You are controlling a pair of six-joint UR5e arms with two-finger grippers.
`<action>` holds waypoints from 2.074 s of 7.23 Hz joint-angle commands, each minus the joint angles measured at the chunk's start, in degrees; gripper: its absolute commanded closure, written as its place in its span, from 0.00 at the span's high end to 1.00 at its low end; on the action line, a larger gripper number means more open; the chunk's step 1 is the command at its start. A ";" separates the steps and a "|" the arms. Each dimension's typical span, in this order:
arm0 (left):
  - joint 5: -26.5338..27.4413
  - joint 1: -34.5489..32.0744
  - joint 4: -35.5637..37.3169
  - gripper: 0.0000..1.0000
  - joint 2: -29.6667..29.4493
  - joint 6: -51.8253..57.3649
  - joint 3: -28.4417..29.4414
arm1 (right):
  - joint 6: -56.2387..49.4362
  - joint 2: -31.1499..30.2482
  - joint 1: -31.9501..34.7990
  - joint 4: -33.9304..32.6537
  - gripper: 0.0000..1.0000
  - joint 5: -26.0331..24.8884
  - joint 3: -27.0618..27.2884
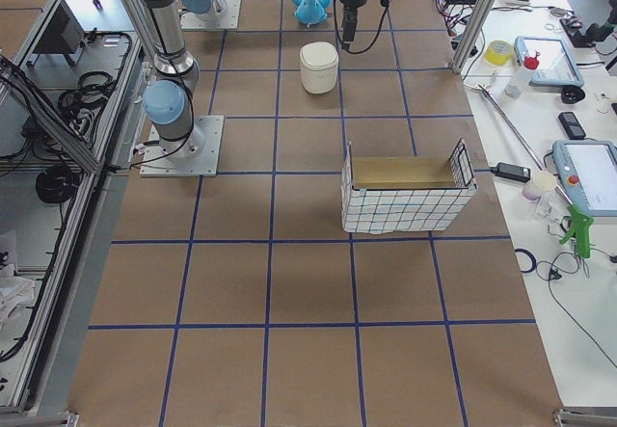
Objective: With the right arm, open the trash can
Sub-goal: 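Move the right gripper over the white trash can lid, then lower the right gripper onto the lid's edge nearest the robot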
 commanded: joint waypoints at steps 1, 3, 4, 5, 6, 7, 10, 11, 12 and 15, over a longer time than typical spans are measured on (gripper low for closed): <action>0.00 0.00 0.00 1.00 0.00 0.00 0.00 | 0.18 0.00 0.09 -0.02 1.00 0.09 0.00; 0.00 0.00 0.00 1.00 0.00 0.00 0.00 | 12.92 -0.18 3.05 -0.10 0.73 6.53 -0.09; 0.00 0.00 0.00 1.00 0.00 0.00 0.00 | 18.84 0.26 8.21 -0.19 0.41 6.94 -0.09; -0.09 0.00 0.00 1.00 0.00 0.00 0.00 | 21.16 0.87 12.52 -0.37 0.02 7.64 0.17; -0.09 0.00 0.00 1.00 0.00 0.00 0.00 | 21.62 1.31 13.61 -1.94 0.00 7.65 2.00; -0.09 0.00 0.00 1.00 0.00 0.00 0.00 | 21.62 1.23 13.80 -4.91 0.00 7.73 5.85; 0.00 0.00 0.00 1.00 0.00 0.00 0.00 | 21.97 0.62 13.97 -18.53 0.00 7.91 18.07; 0.00 0.00 0.00 1.00 0.00 0.00 0.00 | 21.89 0.70 14.15 -19.00 0.00 9.39 18.80; -0.09 0.00 0.00 1.00 0.00 0.00 0.00 | 21.89 1.22 14.24 -19.35 0.00 10.97 19.07; -0.09 0.00 0.00 1.00 0.00 0.00 0.00 | 21.44 1.23 14.59 -21.01 0.00 12.49 22.40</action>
